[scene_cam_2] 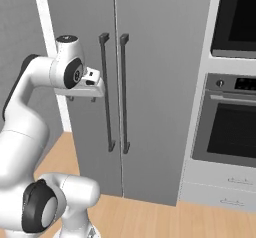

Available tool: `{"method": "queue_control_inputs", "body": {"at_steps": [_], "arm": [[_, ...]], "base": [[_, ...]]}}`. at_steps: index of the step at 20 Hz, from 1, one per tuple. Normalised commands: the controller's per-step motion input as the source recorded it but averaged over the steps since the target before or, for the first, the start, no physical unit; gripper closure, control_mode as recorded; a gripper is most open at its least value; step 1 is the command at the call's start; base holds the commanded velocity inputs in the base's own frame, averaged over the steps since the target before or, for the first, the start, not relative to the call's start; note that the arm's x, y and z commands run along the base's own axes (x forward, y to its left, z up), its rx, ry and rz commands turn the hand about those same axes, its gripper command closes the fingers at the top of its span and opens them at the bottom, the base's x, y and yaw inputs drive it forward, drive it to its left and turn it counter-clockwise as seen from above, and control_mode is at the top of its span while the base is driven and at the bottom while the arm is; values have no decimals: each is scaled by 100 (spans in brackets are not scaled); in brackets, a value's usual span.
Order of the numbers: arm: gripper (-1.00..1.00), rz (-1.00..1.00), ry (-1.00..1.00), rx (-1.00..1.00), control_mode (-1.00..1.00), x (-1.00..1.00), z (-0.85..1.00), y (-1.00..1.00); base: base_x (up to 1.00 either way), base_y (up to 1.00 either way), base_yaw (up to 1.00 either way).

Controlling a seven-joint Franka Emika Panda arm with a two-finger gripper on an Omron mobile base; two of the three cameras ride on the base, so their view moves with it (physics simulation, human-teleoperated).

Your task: Take the strawberry from the fridge and place it on top of the pancake, located on the dining counter.

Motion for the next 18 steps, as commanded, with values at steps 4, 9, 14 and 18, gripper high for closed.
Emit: {"method": "queue_control_inputs", "body": {"at_steps": [4, 9, 14, 18], "arm": [[-100, 0, 0, 0, 100, 0, 0, 0], [-100, 0, 0, 0, 100, 0, 0, 0], [-100, 0, 0, 0, 100, 0, 0, 0], [-100, 0, 0, 0, 100, 0, 0, 0]], "base": [[-18, -7, 0], [-8, -21, 0], [-7, -27, 0], [-2, -31, 0]]}}
